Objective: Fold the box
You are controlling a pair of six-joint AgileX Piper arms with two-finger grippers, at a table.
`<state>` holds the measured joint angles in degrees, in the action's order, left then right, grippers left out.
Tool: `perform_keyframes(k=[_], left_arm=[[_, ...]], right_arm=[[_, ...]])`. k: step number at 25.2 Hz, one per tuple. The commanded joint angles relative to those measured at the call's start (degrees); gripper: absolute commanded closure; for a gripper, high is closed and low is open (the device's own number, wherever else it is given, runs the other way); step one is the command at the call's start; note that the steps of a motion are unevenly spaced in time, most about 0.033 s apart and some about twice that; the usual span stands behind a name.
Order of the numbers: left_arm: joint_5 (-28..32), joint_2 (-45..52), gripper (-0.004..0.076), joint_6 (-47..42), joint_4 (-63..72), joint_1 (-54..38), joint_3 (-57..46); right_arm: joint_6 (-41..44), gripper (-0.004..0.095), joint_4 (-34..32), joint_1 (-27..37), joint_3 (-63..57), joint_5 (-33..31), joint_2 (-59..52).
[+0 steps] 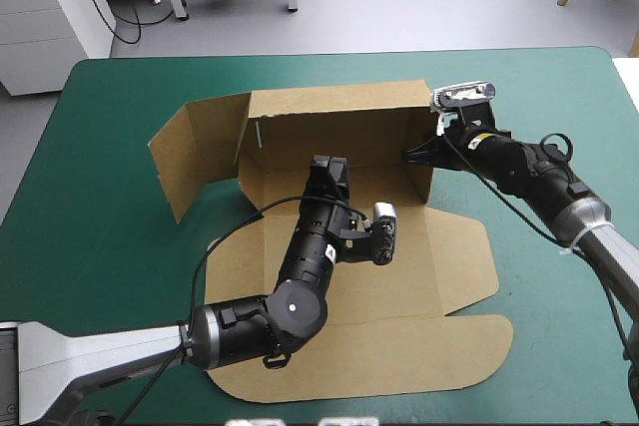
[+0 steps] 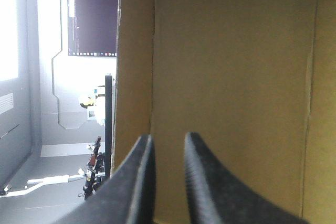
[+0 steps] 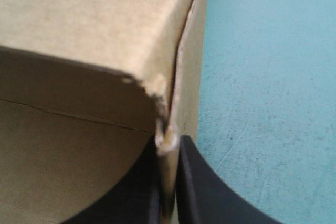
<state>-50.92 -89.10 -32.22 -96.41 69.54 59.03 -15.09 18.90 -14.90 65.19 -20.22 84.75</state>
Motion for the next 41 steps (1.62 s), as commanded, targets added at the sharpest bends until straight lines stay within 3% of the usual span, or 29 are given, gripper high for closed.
perform_keyframes(k=[1,7,10,14,19,26,31,37,41], left_arm=[[-1.62,2.25,0.0721,3.28,1.73,0.38,2.74],[3.19,2.25,0.0721,24.32,29.25,-2.77,14.08],[0.53,2.25,0.0721,35.77,46.88,-10.53,27.73],[-4.61,2.25,0.0721,39.34,64.37,-24.95,40.87],[-10.27,2.25,0.0721,39.98,91.54,-44.1,46.86],[-12.31,2.59,0.0722,40.1,114.23,-75.11,41.65],[-12.31,2.59,0.0722,41.88,120.96,-84.65,33.24],[-7.69,2.59,0.0721,42.5,131.92,-95.09,19.17],[-4.89,2.59,0.0722,42.5,136.92,-99.12,13.1]], right_arm=[[0.64,0.0926,0.85,0.39,2.28,3.49,-2.12],[0.64,0.0926,0.85,0.39,2.28,3.36,-2.12],[0.64,0.0927,0.85,0.39,2.28,2.76,-2.12],[0.64,0.0926,0.66,0.39,2.28,2.17,-2.12],[0.64,0.0927,0.02,0.39,2.28,0.84,-2.12],[0.64,0.0927,-0.48,0.39,2.28,-0.65,-2.12],[1.34,0.0927,-0.48,0.39,2.28,-0.65,-2.12],[2.22,0.0927,-0.48,0.39,2.33,-1.76,-2.12],[3.15,0.0927,-0.48,0.39,5.05,-7.25,-2.12]])
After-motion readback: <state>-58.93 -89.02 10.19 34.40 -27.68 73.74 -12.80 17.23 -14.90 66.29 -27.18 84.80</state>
